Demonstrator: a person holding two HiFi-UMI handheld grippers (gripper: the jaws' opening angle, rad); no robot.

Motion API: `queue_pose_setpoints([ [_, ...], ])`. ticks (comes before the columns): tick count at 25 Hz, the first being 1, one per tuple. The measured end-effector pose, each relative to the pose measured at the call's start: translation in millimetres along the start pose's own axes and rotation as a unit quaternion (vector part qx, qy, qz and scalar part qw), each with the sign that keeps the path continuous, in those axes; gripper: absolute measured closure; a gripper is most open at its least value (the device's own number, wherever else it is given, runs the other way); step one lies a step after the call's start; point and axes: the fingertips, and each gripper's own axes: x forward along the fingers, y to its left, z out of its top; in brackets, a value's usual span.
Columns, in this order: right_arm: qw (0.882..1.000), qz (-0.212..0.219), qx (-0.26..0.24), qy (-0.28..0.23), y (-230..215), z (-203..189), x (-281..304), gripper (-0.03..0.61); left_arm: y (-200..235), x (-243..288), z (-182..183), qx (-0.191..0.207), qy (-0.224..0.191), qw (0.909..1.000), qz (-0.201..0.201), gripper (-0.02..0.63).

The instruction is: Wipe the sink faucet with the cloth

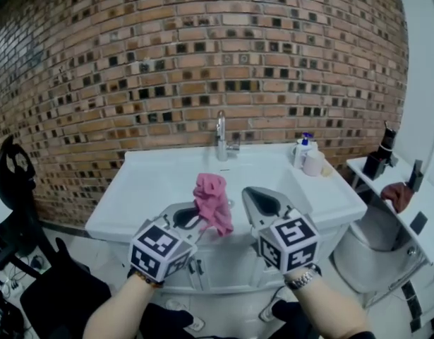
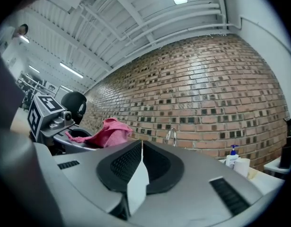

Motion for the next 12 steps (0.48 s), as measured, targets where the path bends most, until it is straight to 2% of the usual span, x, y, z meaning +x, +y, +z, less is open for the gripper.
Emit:
queue_pose_setpoints([
  [12, 1.000, 0.011, -0.002, -0.006, 75.3, 10.5, -91.3, 0.566, -76.4, -87.7, 11.7, -0.017, -0.017, 0.9997, 0.008, 0.569],
])
